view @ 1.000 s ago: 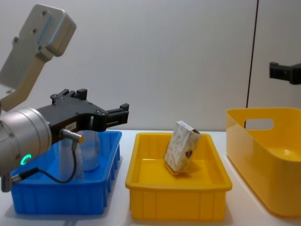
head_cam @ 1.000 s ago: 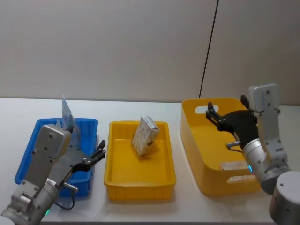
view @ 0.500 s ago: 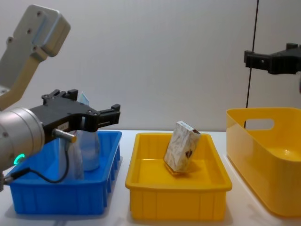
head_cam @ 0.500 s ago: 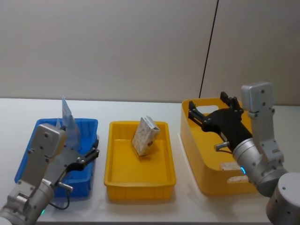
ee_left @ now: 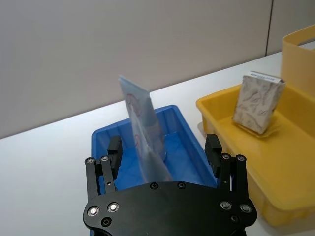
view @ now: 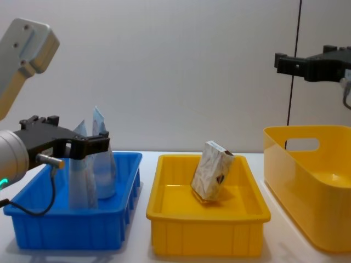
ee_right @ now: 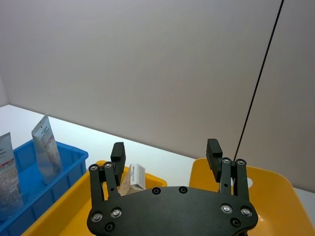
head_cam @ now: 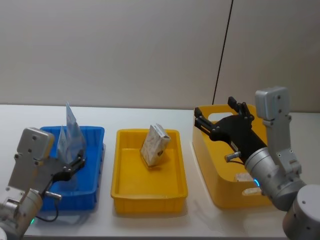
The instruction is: Bimanual collaborative sorting of washing and personal care products
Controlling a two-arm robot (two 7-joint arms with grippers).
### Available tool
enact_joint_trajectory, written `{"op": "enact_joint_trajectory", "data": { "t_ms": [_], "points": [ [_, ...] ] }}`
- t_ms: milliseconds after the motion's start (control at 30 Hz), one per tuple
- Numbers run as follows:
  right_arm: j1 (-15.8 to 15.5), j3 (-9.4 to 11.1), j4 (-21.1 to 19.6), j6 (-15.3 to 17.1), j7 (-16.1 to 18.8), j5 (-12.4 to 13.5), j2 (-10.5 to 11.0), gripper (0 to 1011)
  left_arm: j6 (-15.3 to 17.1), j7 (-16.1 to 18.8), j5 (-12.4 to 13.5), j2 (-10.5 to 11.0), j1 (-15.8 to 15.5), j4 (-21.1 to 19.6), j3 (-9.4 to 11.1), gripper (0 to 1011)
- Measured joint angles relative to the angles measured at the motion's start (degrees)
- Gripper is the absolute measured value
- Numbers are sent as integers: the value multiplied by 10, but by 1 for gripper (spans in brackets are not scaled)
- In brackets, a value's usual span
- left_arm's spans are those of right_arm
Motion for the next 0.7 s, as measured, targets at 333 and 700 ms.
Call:
{"op": "enact_joint_trajectory", "data": {
  "t_ms": [333,700],
  "points": [
    [-1,-1,-3,-1,6,4,0,1004,18,-7,-6,-12,-28,47,-8,1001],
    [-1,-2,-4,-1,8,5,0,1004,15,-32,-11,-33,-72,126,-8,1001]
  ]
}}
